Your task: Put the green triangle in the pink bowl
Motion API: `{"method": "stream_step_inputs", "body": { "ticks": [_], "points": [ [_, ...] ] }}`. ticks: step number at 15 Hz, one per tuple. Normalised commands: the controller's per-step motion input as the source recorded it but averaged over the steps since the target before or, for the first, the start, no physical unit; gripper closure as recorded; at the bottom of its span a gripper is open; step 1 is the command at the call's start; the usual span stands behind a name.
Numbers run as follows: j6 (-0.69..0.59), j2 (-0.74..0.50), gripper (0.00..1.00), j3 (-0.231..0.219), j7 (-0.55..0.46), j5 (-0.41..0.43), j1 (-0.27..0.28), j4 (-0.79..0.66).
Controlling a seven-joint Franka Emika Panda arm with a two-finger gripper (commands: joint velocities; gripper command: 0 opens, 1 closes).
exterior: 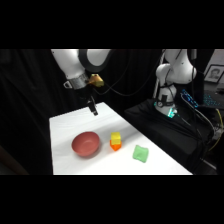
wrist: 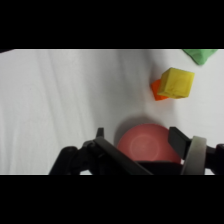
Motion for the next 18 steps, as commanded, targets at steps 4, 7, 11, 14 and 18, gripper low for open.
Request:
{"method": "stream_step_inputs", "body": {
  "ticks": [4, 7, 11, 14, 18],
  "points": [
    [0.03, -0.06, 0.0, -0.01, 0.04, 0.008, 0.026, -0.05],
    [0.13, -0.18, 0.0, 0.003, 0.12, 0.028, 0.057, -0.19],
    [0.17, -0.27, 0.0, 0.011, 0.16, 0.049, 0.064, -0.28],
    [0.22, -0.33, 0.0, 0.024, 0.19, 0.055, 0.074, -0.36],
    [0.24, -0.38, 0.0, 0.044, 0.2, 0.048, 0.081, -0.42]
  ]
}}
